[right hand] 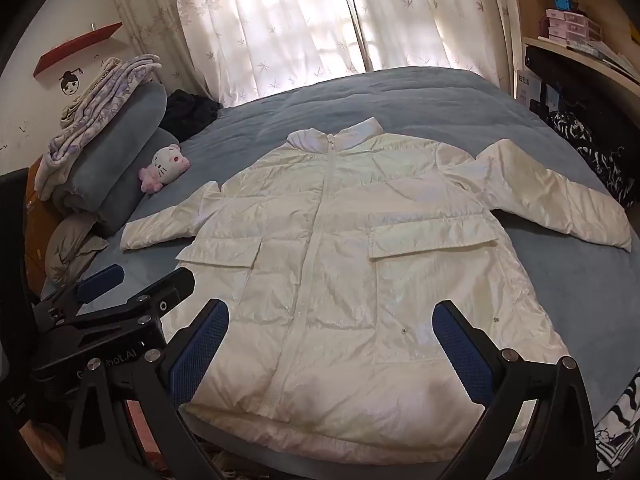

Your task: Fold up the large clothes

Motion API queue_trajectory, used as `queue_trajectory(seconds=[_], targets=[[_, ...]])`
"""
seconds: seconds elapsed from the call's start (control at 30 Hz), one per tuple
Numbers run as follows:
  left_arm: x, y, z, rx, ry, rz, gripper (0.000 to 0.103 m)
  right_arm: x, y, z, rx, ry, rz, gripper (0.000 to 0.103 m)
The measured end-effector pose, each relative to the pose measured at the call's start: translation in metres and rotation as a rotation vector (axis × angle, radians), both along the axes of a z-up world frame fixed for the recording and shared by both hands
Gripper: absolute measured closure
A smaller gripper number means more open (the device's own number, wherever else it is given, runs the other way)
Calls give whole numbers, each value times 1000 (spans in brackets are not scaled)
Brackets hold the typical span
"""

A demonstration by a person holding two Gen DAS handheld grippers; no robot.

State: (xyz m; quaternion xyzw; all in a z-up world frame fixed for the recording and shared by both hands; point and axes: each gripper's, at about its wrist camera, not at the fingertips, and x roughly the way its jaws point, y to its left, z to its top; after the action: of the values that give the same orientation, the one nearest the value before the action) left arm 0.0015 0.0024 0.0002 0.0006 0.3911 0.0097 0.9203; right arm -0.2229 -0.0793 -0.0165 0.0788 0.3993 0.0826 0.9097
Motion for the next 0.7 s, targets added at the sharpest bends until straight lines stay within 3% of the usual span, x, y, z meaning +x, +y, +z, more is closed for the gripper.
queue_trajectory(seconds=[0.27, 0.3, 0.7], targets=[[1, 1, 3, 23, -4, -17, 4, 3, 0, -5, -5, 6, -6, 0], [-3, -2, -1, -8, -5, -16, 4, 3, 0, -4, -9, 4, -7, 0], [-5, -1, -8, -15, -4, -17, 4, 8, -3, -8, -7, 11, -28, 0]])
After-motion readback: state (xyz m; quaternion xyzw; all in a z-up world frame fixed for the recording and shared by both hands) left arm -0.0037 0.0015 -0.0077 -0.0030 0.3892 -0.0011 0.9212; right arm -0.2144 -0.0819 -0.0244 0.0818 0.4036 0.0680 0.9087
